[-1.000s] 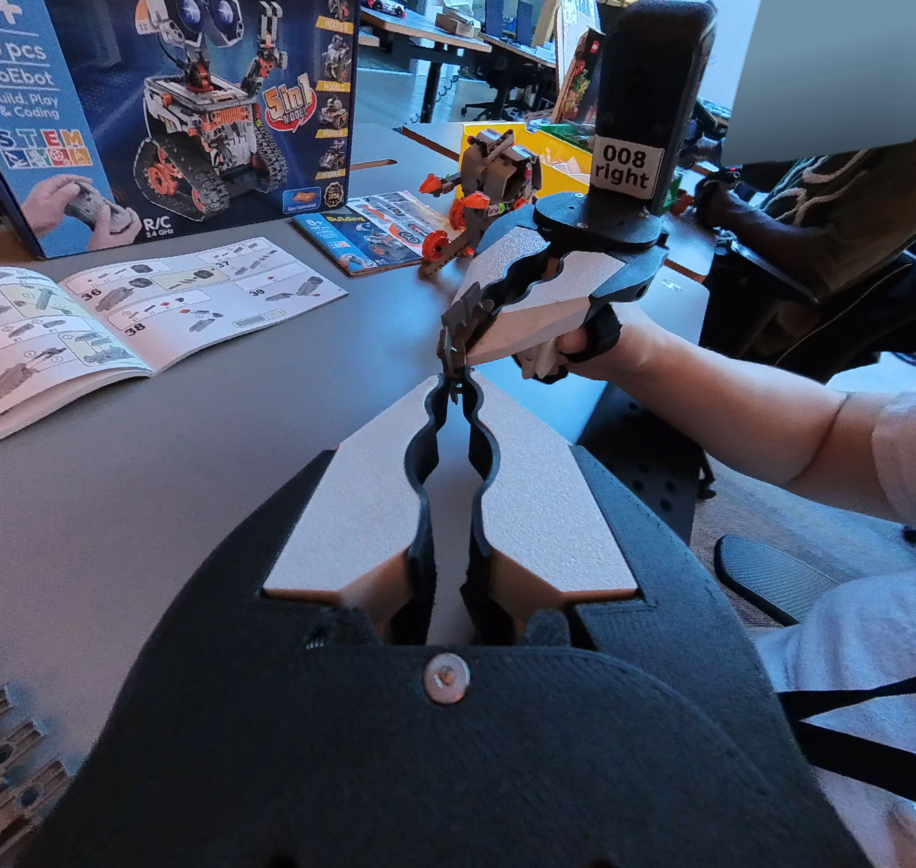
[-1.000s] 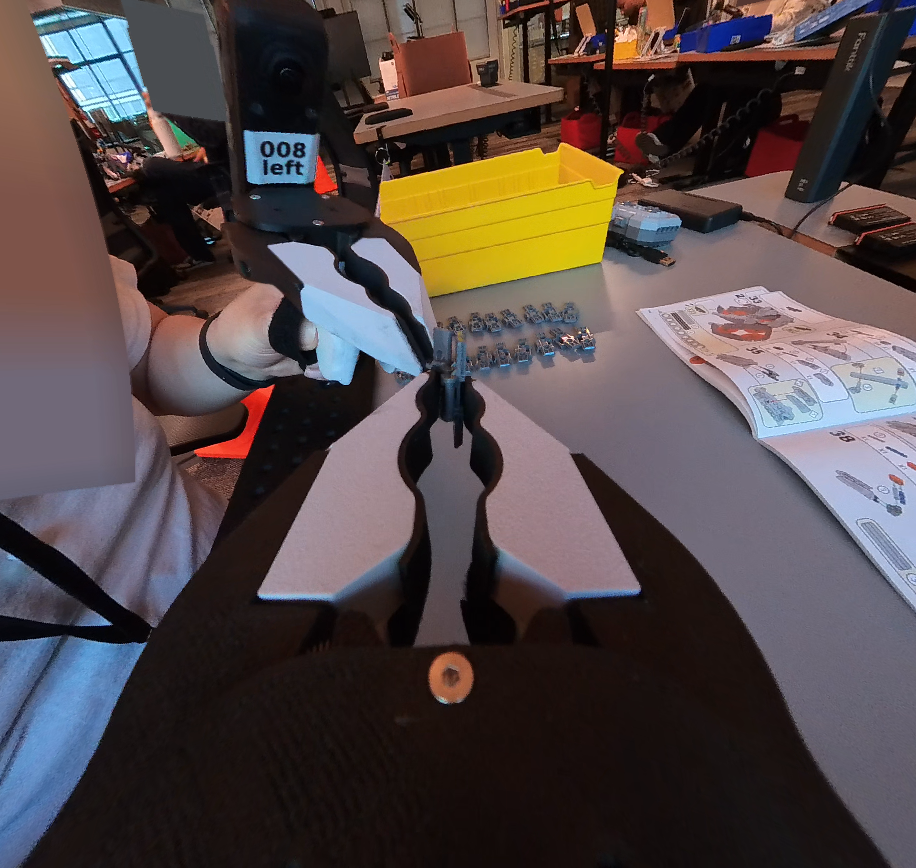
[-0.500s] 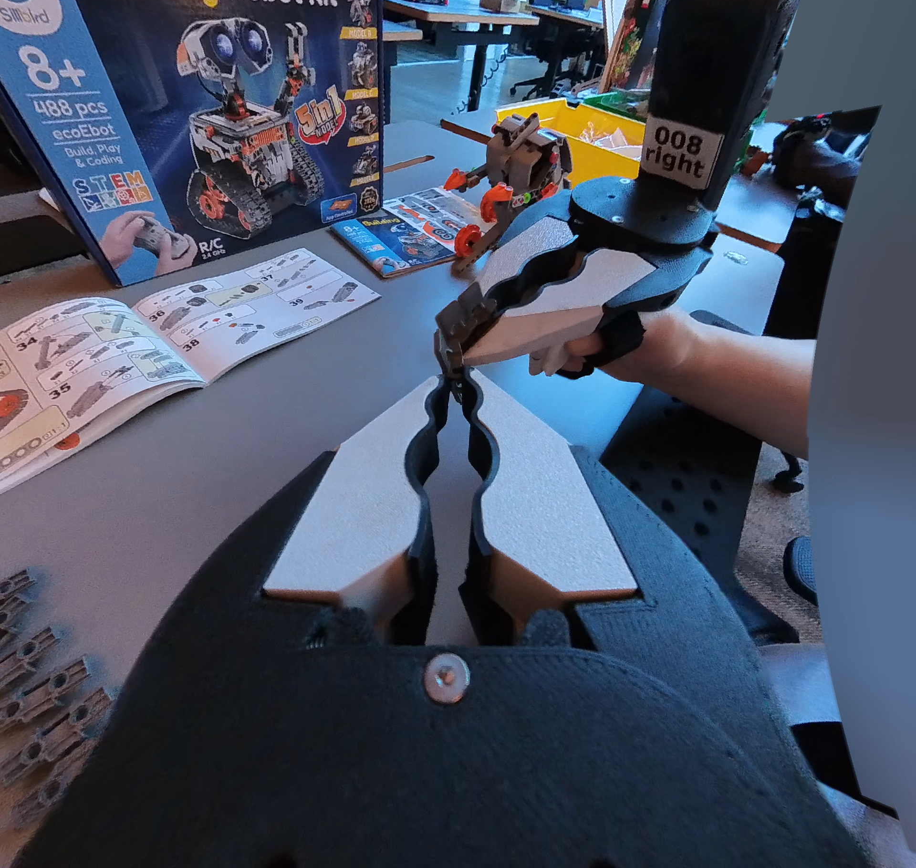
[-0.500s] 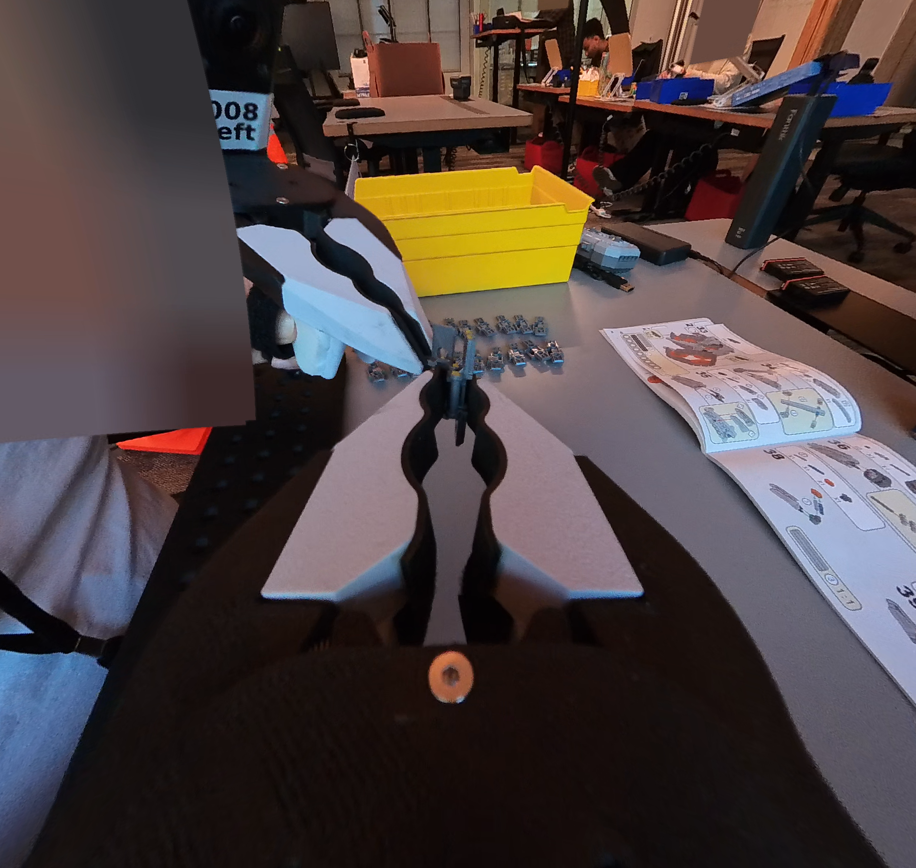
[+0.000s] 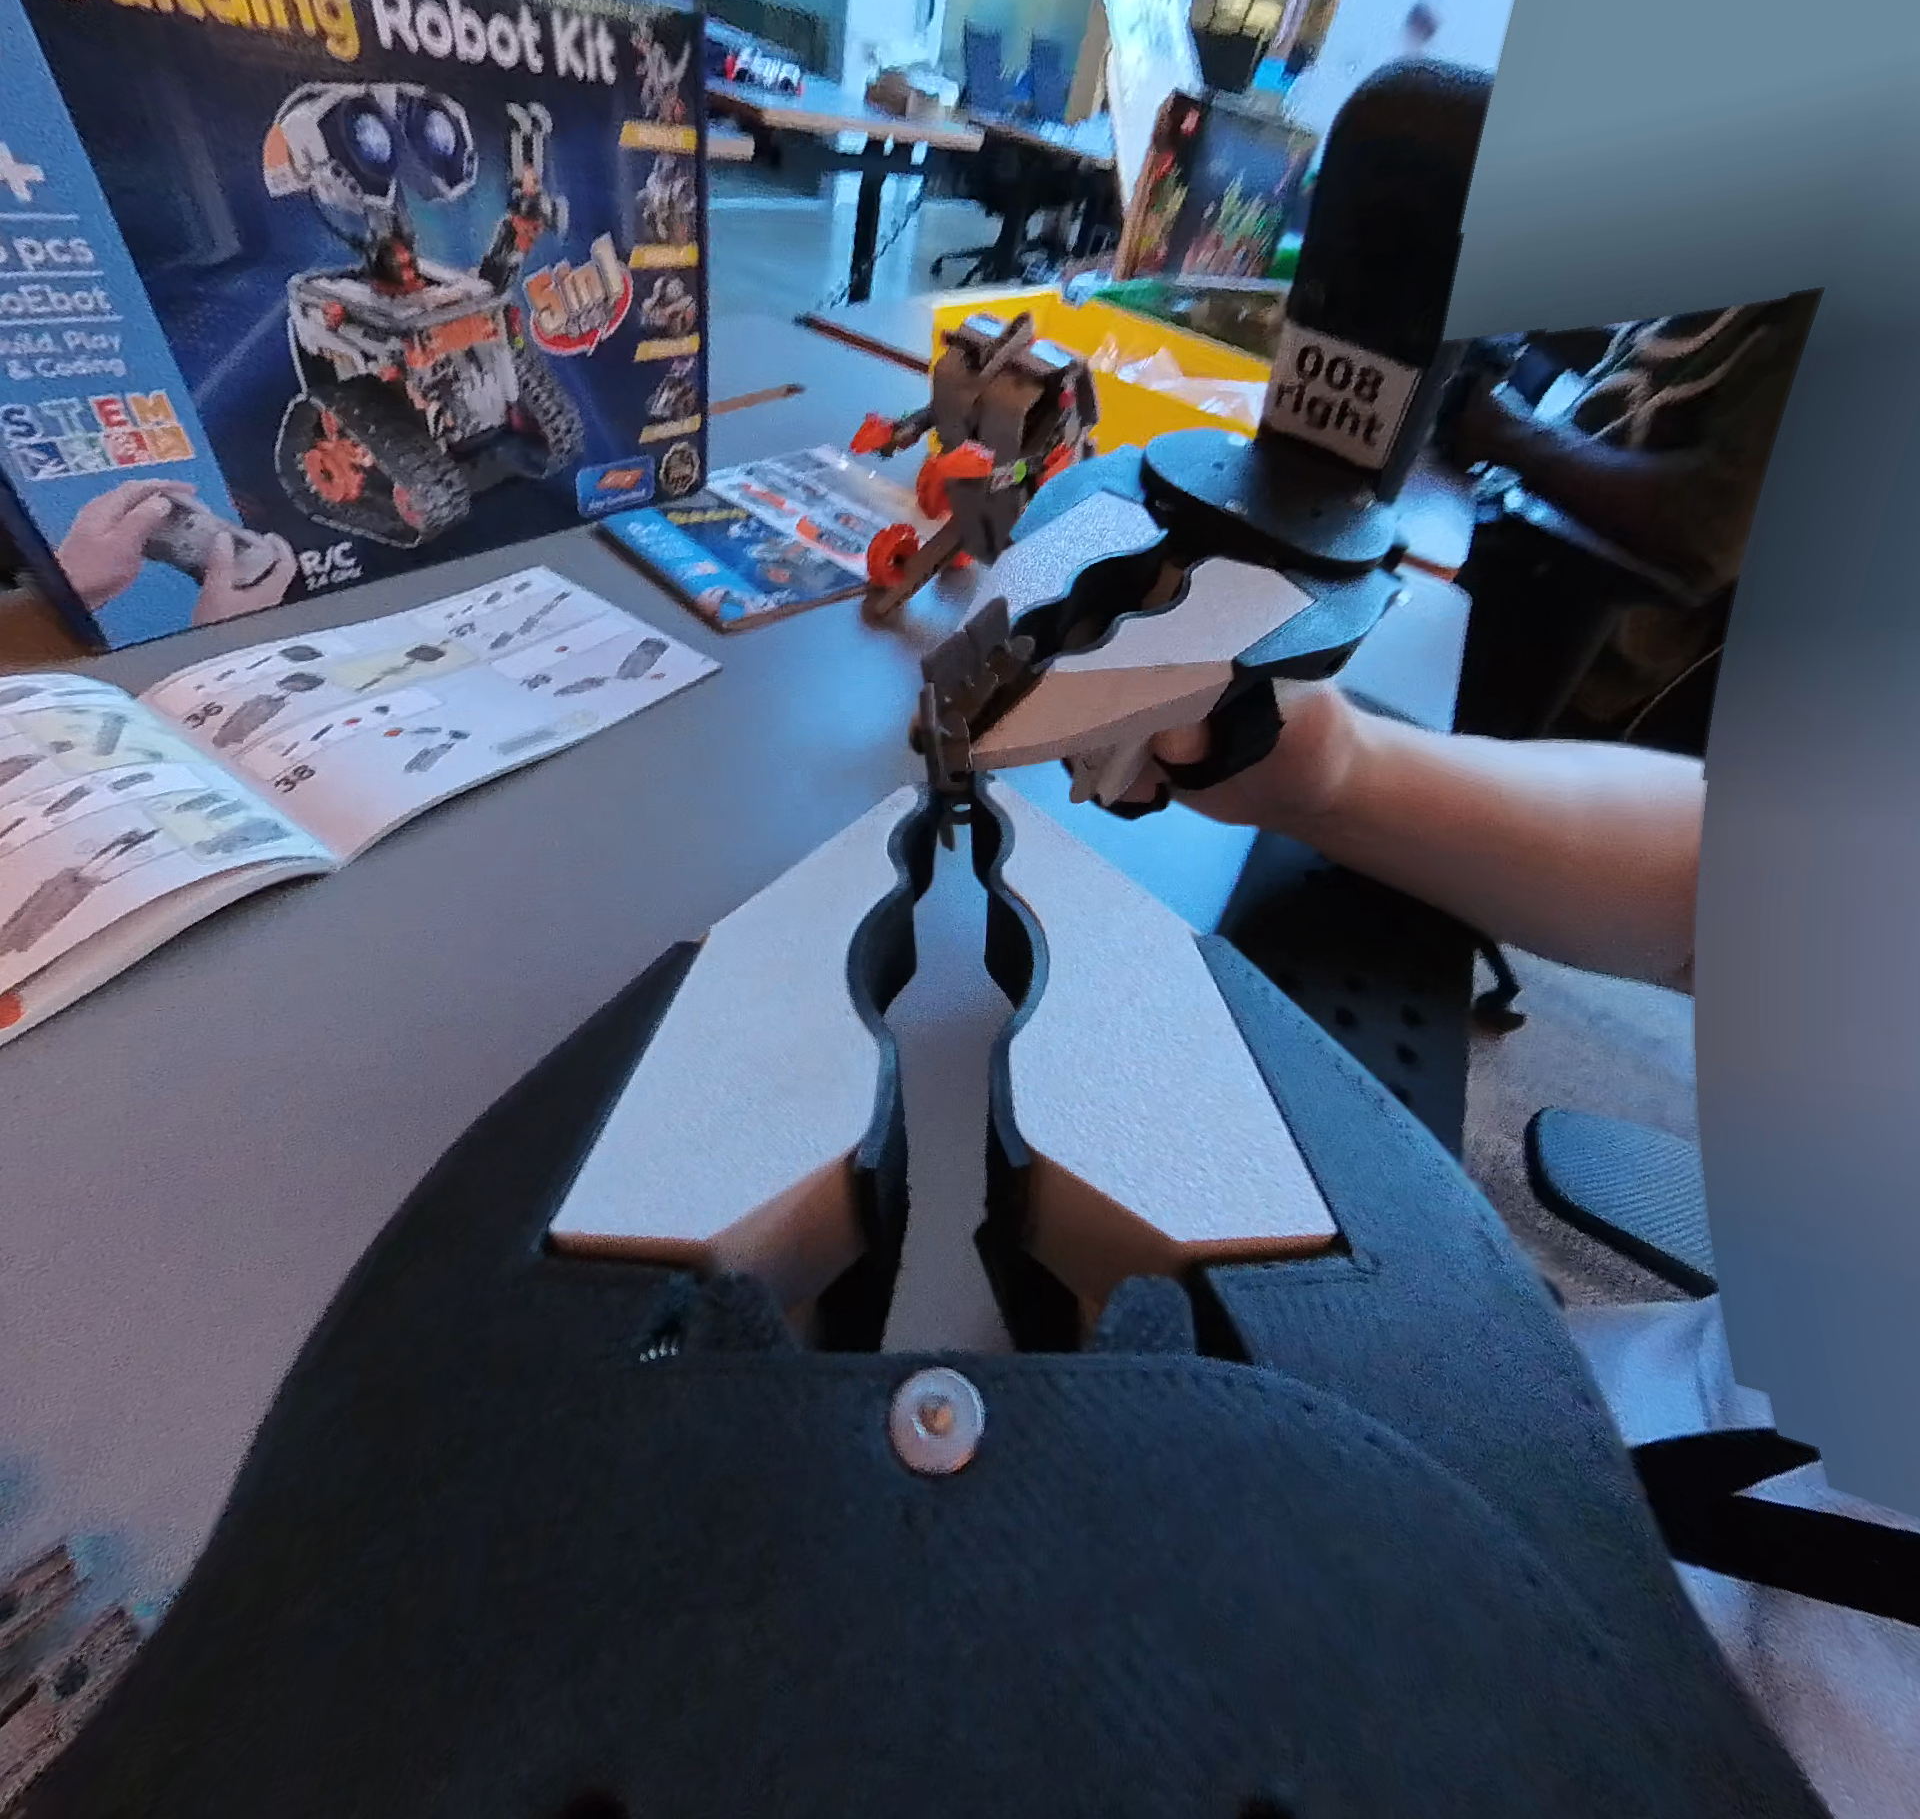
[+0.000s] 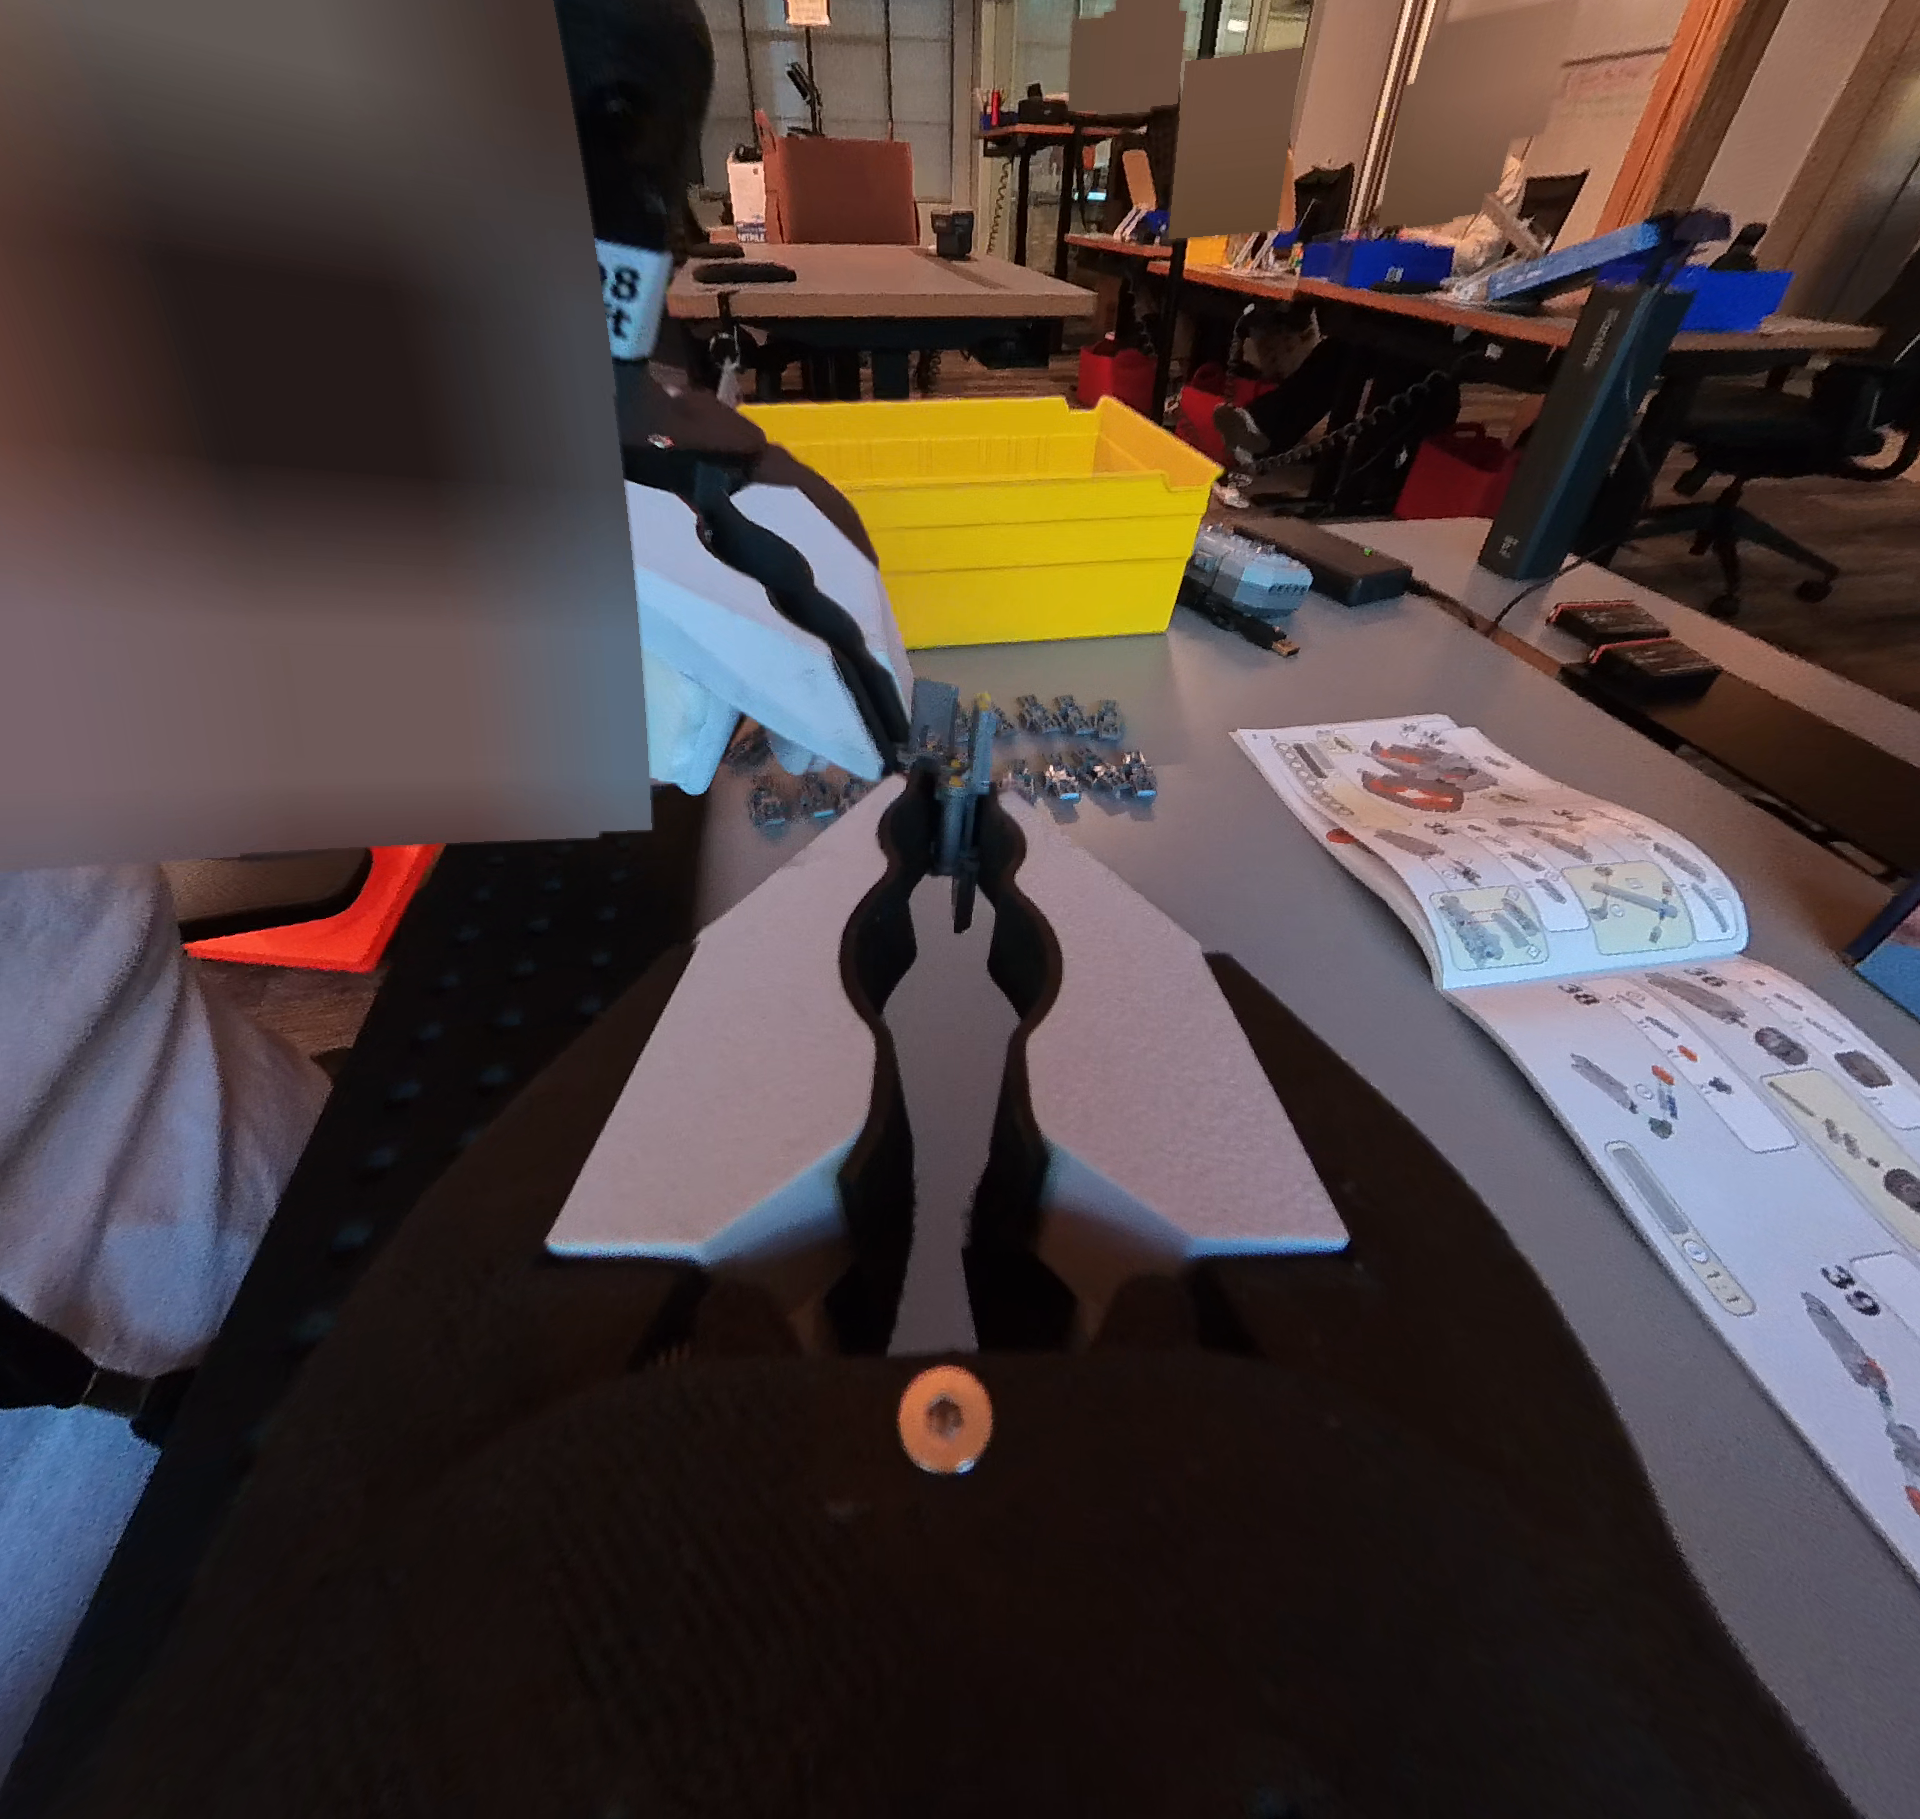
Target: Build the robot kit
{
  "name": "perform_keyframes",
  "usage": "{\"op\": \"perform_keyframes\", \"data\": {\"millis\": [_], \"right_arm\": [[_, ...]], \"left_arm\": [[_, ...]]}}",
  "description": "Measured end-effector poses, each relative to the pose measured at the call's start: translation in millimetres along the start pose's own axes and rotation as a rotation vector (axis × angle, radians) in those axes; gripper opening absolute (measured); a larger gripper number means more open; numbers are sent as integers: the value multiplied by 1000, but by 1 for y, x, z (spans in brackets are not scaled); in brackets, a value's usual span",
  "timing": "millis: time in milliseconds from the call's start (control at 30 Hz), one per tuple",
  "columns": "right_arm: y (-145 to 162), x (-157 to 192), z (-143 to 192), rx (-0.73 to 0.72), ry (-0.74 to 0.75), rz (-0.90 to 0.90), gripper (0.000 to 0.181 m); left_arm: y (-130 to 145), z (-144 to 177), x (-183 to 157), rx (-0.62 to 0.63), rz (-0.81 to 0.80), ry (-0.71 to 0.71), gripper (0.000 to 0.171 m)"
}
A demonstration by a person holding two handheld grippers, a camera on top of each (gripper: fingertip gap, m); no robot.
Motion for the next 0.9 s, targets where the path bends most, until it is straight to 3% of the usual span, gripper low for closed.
{"op": "perform_keyframes", "data": {"millis": [200, 367, 900], "right_arm": [[-6, 0, 4, 24, 94, 160, 6], [-9, 5, 2, 32, 109, 248, 6], [-8, 4, 0, 31, 131, 232, 6]], "left_arm": [[-7, -1, -3, -49, -12, 21, 22], [-9, -3, -6, -49, -86, 4, 6], [-6, -3, -2, -37, -51, 1, 6]]}}
Point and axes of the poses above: each gripper's, where its closed fingertips meet, z back along the fingers, y out of its underside, x = y × z across the jaws, the point moved 4 cm from there along z, back along the fingers, and after that the axes turned 15 degrees about z, right-handed, at the moved point
